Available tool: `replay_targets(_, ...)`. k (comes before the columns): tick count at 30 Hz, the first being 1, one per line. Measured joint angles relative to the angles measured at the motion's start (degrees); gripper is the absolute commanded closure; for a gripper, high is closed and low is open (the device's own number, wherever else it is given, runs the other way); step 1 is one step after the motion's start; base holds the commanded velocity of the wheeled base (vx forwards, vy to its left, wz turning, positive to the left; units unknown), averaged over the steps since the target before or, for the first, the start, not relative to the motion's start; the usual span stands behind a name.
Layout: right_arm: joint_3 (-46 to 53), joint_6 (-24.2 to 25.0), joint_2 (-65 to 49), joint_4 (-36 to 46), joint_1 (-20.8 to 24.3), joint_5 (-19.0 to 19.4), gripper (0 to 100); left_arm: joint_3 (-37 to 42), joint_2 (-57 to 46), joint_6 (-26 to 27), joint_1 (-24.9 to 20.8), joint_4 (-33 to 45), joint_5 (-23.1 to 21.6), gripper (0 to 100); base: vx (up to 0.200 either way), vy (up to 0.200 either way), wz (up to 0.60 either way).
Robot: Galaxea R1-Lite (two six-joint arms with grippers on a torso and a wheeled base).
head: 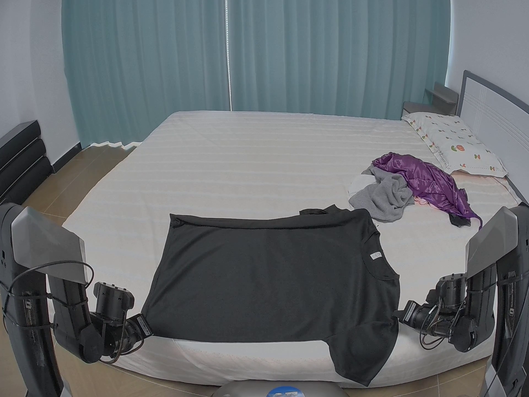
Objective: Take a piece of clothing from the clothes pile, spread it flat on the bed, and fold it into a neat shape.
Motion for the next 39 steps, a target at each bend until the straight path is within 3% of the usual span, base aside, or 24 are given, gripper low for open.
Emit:
replay_targets(12, 4.88, -3.15, -2.80, -0.02, -5.50, 2.99, 100, 1.04, -0.15, 1.28, 0.00, 0.06, 0.04, 100, 0.000, 0.000, 0.00)
replay_targets(21, 5.68, -3.34, -3.85, -0.02, -6.62, 3.32, 100, 1.73, -0.37, 2.05, 0.00, -0.11, 0.06, 100, 0.000, 0.000, 0.00)
replay_targets(33, -4.16, -2.95, -3.83, 0.35, -5.35, 3.29, 100, -2.55, -0.39, -1.78, 0.26, -2.41, 0.04, 100, 0.000, 0.000, 0.00)
replay_targets(39, -11.85, -3.01, -3.77, 8.66, -5.05, 3.23, 100, -4.47, -0.26, -2.96, 0.26, -2.46, 0.00, 100, 0.000, 0.000, 0.00)
